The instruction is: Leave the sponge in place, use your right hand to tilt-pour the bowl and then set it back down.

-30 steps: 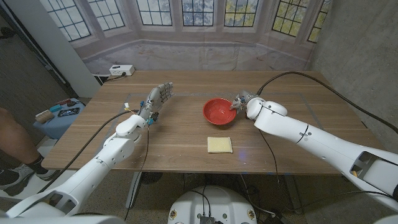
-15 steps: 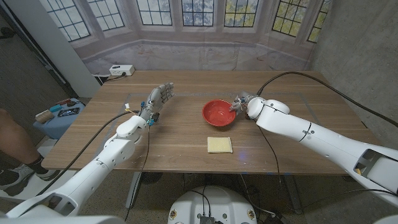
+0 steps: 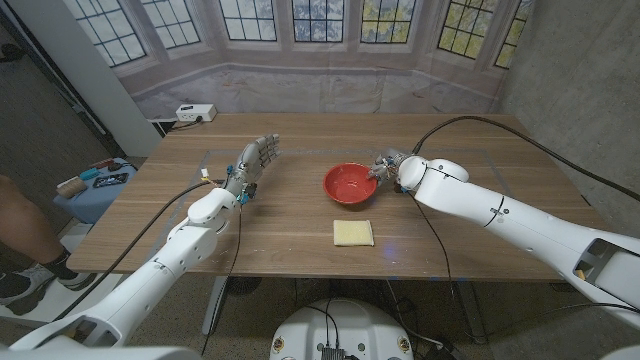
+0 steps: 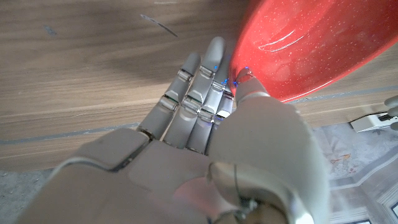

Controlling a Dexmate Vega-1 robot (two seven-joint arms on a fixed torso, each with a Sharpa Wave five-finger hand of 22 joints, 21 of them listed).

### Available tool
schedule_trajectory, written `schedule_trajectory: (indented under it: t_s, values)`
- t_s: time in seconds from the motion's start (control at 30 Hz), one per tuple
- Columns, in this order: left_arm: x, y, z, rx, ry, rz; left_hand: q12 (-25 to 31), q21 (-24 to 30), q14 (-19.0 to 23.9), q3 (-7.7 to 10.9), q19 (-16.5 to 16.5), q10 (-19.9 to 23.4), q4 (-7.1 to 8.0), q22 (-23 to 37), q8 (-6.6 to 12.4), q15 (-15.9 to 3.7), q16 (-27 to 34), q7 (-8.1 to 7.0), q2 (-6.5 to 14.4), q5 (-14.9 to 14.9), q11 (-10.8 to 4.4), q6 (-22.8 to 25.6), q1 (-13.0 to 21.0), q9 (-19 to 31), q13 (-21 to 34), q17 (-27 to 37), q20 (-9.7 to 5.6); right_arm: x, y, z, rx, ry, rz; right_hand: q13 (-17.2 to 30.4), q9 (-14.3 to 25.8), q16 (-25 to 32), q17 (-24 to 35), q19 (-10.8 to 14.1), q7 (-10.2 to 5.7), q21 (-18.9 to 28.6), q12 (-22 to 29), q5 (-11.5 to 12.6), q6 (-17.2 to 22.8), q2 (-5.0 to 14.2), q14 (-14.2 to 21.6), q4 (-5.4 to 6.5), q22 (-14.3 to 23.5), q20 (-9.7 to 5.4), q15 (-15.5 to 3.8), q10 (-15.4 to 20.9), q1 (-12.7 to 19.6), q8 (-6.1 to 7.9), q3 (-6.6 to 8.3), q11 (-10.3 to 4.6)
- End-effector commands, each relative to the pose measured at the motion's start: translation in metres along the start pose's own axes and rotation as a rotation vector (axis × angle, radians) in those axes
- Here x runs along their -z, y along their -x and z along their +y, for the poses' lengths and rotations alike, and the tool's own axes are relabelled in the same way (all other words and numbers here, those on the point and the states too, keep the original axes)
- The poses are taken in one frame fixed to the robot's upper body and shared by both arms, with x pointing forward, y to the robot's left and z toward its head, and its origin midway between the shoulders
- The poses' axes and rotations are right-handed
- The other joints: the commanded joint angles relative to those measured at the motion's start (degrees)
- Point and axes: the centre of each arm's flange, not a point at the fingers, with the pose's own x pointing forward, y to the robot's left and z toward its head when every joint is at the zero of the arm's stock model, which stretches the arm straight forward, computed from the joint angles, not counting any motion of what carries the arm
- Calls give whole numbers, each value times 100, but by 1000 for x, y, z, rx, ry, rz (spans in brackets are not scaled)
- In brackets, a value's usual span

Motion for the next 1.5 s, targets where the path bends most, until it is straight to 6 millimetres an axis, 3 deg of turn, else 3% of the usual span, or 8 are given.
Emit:
schedule_trajectory:
  t_s: [0.03,0.23,0.53,0.6,1.1,1.5]
  values:
    - [1,6,2,-14,2,3,-11,-13,36,9,36,66,-40,30,-12,32,-17,15,-20,31,-3,40,8,33,30,9,-6,-3,-2,2,-37,4,-7,-53,-20,-111,-65,-78,49,-26,-116,-7,-145,1,-144,21,-7,62,58,-160,-127,-73,-32,86]
    - [0,7,5,-15,-2,3,-10,-14,37,7,36,70,-46,30,-13,33,-17,20,-21,31,-6,38,11,33,30,8,4,-4,-2,2,-49,-2,-8,-135,-56,-244,-202,-181,95,-72,-261,-1,-312,-24,-312,45,-10,158,160,-363,-248,-136,-64,191]
    - [-1,5,9,-9,-6,7,-14,-14,32,4,33,63,-50,30,-16,37,-18,13,-18,31,-5,32,15,33,30,9,-3,-4,-2,-2,-74,-16,-5,-277,-119,-387,-370,-389,174,-176,-546,17,-557,-68,-740,71,-14,397,469,-767,-455,-170,-136,414]
    - [-1,4,10,-8,-7,6,-13,-14,33,2,33,66,-50,30,-17,39,-17,12,-18,31,-2,30,14,33,30,10,5,-4,-1,-3,-77,-17,-5,-328,-142,-387,-442,-453,186,-215,-668,28,-602,-68,-840,73,-16,461,530,-952,-516,-155,-149,550]
    - [-4,-3,9,8,-7,4,-18,-14,33,-3,32,57,-53,30,-18,37,-16,2,-20,31,-14,25,15,33,31,11,6,-2,8,-19,-56,-33,-16,-391,-177,-385,-526,-557,218,-280,-782,34,-710,-48,-1023,119,-17,549,657,-1059,-670,-149,-187,615]
    - [-4,-3,6,17,-12,13,-17,-13,38,-1,35,62,-55,30,-17,30,-15,11,-23,32,-11,29,15,33,31,10,8,10,9,-27,-1,-71,8,-430,-226,-356,-650,-600,150,-334,-845,29,-611,296,-1103,348,-22,588,650,-1054,-991,-76,-146,594]
